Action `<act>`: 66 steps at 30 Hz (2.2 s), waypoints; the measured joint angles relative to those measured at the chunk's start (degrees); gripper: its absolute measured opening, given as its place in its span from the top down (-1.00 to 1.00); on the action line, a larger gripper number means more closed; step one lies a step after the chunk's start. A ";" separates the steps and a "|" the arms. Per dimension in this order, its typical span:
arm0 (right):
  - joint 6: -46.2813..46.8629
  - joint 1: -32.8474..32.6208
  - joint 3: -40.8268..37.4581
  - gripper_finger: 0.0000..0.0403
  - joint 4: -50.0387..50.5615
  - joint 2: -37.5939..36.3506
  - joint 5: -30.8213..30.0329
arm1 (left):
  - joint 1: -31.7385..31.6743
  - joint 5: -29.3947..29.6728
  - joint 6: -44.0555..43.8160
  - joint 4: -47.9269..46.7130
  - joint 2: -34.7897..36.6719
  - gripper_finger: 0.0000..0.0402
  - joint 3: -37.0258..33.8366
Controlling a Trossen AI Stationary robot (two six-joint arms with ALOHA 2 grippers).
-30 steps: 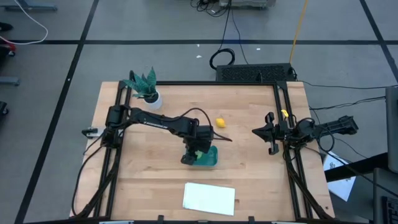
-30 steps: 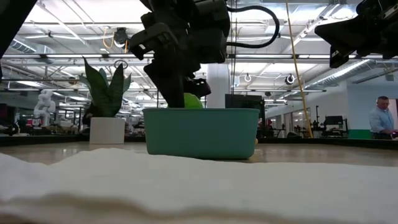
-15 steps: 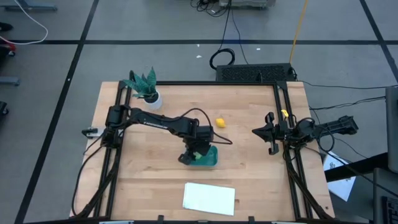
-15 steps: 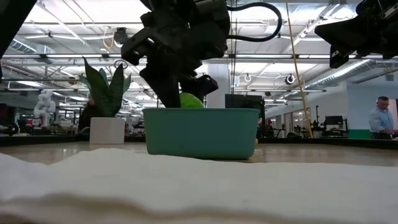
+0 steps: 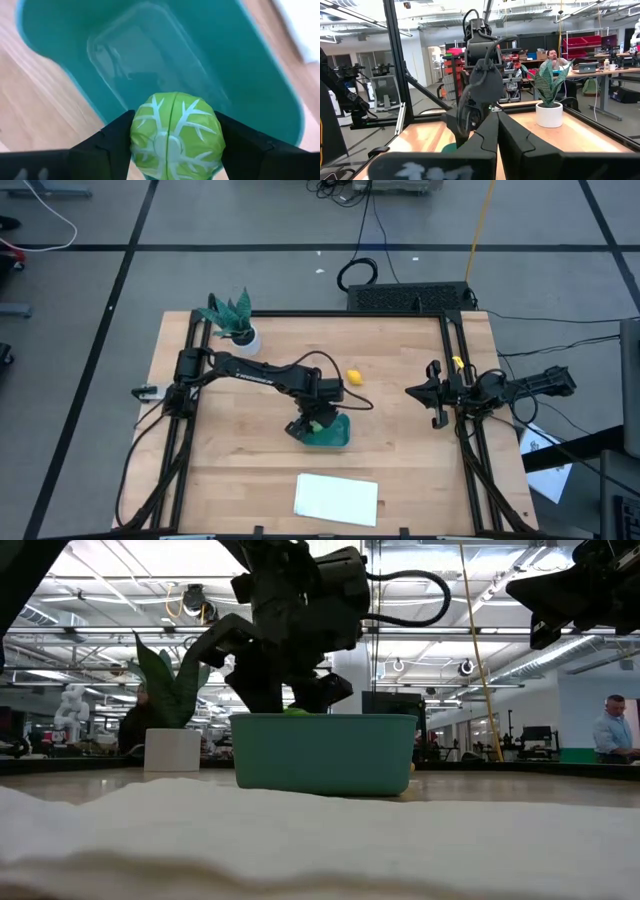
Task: Pick and placing Produce into tupperware
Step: Put the cabbage into the blue bin
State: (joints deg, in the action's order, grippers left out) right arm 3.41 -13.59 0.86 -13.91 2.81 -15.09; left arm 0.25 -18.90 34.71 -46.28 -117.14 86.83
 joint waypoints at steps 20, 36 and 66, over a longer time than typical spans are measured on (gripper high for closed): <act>-0.01 -0.01 -0.01 1.00 0.05 -0.01 -0.01 | 1.75 5.06 10.63 1.77 -0.70 -0.18 0.02; -0.49 0.00 0.00 1.00 0.03 0.04 -0.02 | 2.16 2.17 8.29 0.06 -1.62 -0.18 0.02; -0.63 0.03 0.00 1.00 -0.41 1.11 -0.11 | 2.03 5.45 9.46 1.40 -4.53 -0.18 0.24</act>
State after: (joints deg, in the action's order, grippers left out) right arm 2.79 -13.56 0.86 -14.32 3.92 -15.20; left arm 2.28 -13.45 44.17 -44.88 -121.67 87.07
